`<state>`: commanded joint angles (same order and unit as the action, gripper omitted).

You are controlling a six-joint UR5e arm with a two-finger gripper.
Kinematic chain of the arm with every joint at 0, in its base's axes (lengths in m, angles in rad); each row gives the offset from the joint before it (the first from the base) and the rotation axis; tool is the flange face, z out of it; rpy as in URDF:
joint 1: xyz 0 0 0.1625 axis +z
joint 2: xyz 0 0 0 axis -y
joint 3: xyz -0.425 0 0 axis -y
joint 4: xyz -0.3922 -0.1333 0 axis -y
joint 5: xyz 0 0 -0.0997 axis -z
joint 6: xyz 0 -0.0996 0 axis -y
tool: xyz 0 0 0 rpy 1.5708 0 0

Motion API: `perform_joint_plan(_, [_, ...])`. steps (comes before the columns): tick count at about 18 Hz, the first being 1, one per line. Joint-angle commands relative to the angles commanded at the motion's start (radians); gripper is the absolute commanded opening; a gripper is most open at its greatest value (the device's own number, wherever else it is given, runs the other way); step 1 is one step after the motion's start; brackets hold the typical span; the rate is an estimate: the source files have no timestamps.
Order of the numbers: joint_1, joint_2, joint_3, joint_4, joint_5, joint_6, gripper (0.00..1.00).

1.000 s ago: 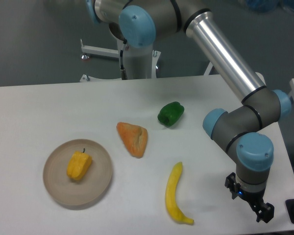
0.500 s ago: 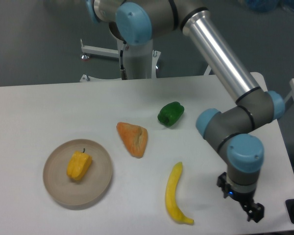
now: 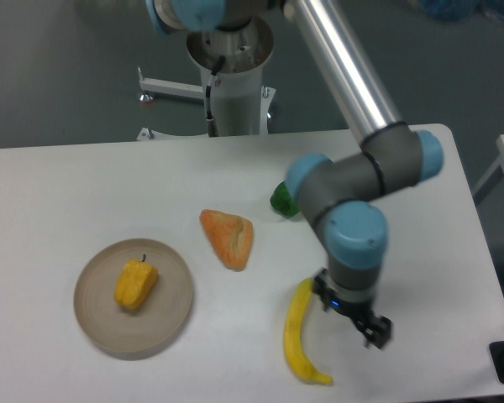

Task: Pick up the yellow pepper from the plate
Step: 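Move the gripper over the table toward the yellow pepper on the plate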

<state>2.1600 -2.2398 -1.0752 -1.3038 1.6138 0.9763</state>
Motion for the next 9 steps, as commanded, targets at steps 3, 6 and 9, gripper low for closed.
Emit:
perform_joint_plan(3, [-0.037,0.064,-0.049,-0.031,-0.081,-0.151,1.0])
perform_joint_plan(6, [-0.083,0.152,-0.184,-0.025,-0.095,-0.203,1.0])
perform_joint_plan(9, [-0.12,0.19,-0.255,-0.016,-0.138,-0.267,1.0])
